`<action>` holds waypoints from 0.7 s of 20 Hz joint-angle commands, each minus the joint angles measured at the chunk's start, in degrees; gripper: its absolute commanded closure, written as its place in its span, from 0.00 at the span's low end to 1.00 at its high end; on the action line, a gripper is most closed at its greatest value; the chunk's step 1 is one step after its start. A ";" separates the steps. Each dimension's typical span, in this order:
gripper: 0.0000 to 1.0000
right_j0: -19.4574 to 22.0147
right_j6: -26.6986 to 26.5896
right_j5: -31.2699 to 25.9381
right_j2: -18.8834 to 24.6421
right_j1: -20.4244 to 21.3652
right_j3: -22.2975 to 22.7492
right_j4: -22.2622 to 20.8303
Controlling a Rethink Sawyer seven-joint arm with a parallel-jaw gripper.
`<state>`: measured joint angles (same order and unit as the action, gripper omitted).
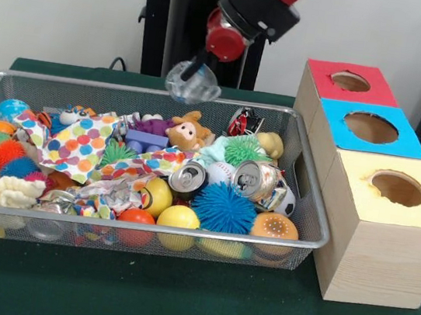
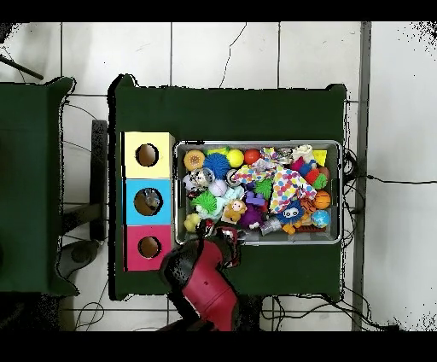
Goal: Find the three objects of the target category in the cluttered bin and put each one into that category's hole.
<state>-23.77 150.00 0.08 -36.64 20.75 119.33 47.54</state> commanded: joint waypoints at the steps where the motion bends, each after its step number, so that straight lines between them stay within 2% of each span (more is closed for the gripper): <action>1: 1.00 0.78 -0.29 -9.92 0.64 3.45 -3.63 -7.06; 9: 1.00 -1.82 0.47 -21.65 -7.08 2.09 -9.59 -13.00; 14: 1.00 -1.93 1.67 -23.75 -8.04 1.56 -11.65 -15.84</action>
<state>-25.88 150.00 -16.49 -45.10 22.95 116.44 35.99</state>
